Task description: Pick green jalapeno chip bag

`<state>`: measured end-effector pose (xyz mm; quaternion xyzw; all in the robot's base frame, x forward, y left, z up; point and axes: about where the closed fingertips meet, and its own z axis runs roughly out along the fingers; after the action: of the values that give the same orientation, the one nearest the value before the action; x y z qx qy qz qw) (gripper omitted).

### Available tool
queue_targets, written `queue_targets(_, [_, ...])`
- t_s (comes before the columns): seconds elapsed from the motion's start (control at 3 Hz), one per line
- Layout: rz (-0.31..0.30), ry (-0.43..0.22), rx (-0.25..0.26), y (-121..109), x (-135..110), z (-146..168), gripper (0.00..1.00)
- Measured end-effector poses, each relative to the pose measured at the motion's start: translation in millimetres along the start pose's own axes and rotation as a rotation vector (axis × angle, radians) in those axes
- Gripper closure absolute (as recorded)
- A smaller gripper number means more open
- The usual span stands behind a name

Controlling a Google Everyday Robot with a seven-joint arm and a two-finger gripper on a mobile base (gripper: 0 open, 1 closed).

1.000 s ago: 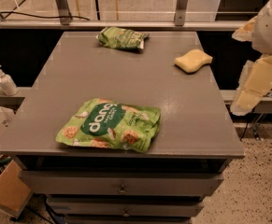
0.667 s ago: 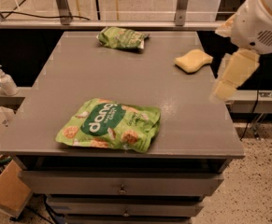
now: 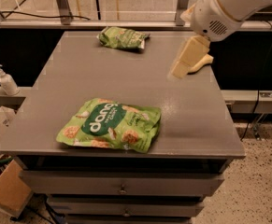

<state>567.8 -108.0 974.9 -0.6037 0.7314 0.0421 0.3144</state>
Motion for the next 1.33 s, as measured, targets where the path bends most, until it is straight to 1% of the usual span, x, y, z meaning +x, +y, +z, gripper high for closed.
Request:
queue_targets(0.33, [-0.013, -0.078, 0.049, -25.5, -27.6, 35.3, 0.0])
queue_targets(0.67, [-0.013, -0.078, 0.049, -25.5, -27.6, 35.3, 0.0])
queue_targets(1.0, [-0.036, -0.087, 0.066, -29.2, -26.7, 42.8, 0.0])
queue_targets(1.33, [-0.055, -0.095, 0.096, -42.8, -25.4, 58.7, 0.0])
